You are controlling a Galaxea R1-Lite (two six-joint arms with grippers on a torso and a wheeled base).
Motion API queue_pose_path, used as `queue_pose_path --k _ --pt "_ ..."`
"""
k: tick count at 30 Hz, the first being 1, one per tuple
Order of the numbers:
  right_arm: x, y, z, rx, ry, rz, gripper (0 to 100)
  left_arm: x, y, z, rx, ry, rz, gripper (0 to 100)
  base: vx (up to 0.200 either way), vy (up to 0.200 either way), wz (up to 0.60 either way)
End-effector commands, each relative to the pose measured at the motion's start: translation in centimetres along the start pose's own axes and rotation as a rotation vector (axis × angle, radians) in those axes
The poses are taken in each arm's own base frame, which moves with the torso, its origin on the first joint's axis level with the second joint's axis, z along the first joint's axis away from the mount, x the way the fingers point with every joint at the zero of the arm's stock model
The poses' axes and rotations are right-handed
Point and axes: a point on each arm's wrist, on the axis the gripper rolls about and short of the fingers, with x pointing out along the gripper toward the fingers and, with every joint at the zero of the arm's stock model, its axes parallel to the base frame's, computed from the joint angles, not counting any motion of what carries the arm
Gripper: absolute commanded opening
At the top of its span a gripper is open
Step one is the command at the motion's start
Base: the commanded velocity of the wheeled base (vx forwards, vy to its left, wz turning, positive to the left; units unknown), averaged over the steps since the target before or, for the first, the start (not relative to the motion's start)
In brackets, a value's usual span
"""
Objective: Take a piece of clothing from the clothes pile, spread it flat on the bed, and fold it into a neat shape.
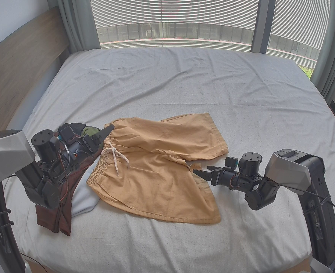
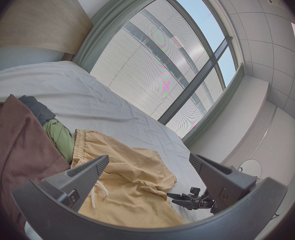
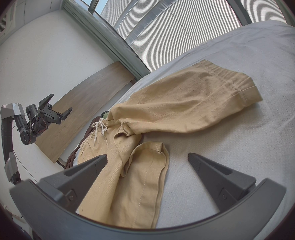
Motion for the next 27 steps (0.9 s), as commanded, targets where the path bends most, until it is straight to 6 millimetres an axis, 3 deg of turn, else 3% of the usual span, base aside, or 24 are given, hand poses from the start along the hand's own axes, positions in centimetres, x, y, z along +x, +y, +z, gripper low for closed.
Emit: queue_pose_path --k 1,11,12,27 --pt "0.7 -0.1 -1.0 0.003 0.014 0.009 100 0.0 0.0 -0.2 -0.003 0.005 0.001 100 0.000 0.000 0.00" --pt "1.5 0.2 -1.0 -0.009 0.005 0.027 100 0.0 0.1 -0.4 -0.005 0.011 0.003 100 0.000 0.000 0.00" --pt "1.5 0.1 -1.0 -0.010 0.003 0.026 0 0.0 0.1 -0.4 -0.005 0.011 0.003 100 0.000 0.000 0.00" --pt "1.2 -0.1 -1.0 -0.011 -0.004 0.019 0 0.0 0.3 -0.8 -0.011 0.022 0.010 100 0.000 0.000 0.00"
